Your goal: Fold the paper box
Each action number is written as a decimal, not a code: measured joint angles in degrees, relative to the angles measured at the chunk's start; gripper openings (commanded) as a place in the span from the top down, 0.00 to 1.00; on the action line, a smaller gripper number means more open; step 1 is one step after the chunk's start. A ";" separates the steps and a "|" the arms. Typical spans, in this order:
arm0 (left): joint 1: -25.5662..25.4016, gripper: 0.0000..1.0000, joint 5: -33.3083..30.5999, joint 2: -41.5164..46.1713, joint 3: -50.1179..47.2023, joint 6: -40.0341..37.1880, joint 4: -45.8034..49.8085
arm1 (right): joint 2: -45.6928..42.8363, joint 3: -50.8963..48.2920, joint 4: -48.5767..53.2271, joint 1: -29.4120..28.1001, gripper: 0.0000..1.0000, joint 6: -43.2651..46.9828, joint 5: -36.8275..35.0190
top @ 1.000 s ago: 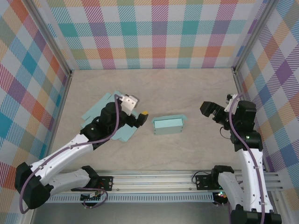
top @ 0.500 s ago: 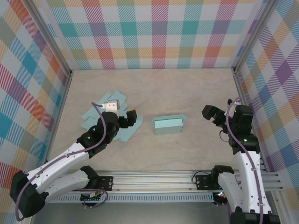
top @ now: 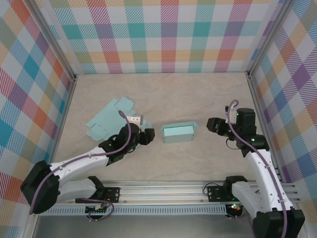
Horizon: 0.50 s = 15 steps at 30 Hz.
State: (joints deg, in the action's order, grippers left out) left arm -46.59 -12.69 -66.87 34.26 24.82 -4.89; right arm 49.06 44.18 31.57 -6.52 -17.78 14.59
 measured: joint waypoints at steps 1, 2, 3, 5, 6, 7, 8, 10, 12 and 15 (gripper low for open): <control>-0.63 0.40 0.24 -1.27 0.57 -0.57 -0.07 | 0.87 0.00 0.17 -1.77 0.43 0.37 -1.42; -1.07 0.41 0.33 -2.29 1.20 -1.11 -0.20 | 1.62 0.04 0.31 -3.19 0.44 0.63 -2.73; -1.40 0.41 0.48 -3.30 1.90 -1.70 -0.28 | 2.73 0.17 0.57 -4.94 0.44 0.85 -4.24; -1.73 0.42 0.72 -5.09 3.43 -2.49 -0.57 | 5.01 0.59 0.87 -7.74 0.43 1.42 -7.02; -1.79 0.43 0.72 -5.99 4.24 -3.02 -1.01 | 6.54 1.07 1.07 -9.25 0.42 1.90 -8.44; -1.88 0.43 0.68 -6.69 4.92 -3.43 -1.29 | 8.20 1.68 1.07 -10.43 0.41 2.32 -9.84; -1.88 0.44 0.68 -7.19 5.44 -3.72 -1.38 | 9.57 2.25 1.11 -11.21 0.41 2.60 -10.75; -2.05 0.47 0.59 -8.02 6.38 -4.70 -1.51 | 12.83 3.82 1.09 -12.37 0.44 3.39 -12.31; -2.10 0.52 0.33 -8.50 7.06 -5.42 -1.44 | 15.82 5.55 1.03 -12.74 0.46 3.96 -13.14; -2.10 0.55 -0.09 -9.60 8.59 -6.45 -1.27 | 19.50 7.76 0.79 -13.27 0.50 5.03 -13.46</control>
State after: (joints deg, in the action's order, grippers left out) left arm -48.69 -12.78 -76.47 42.85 18.37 -6.15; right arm 68.55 51.94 32.36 -19.79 -12.75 1.13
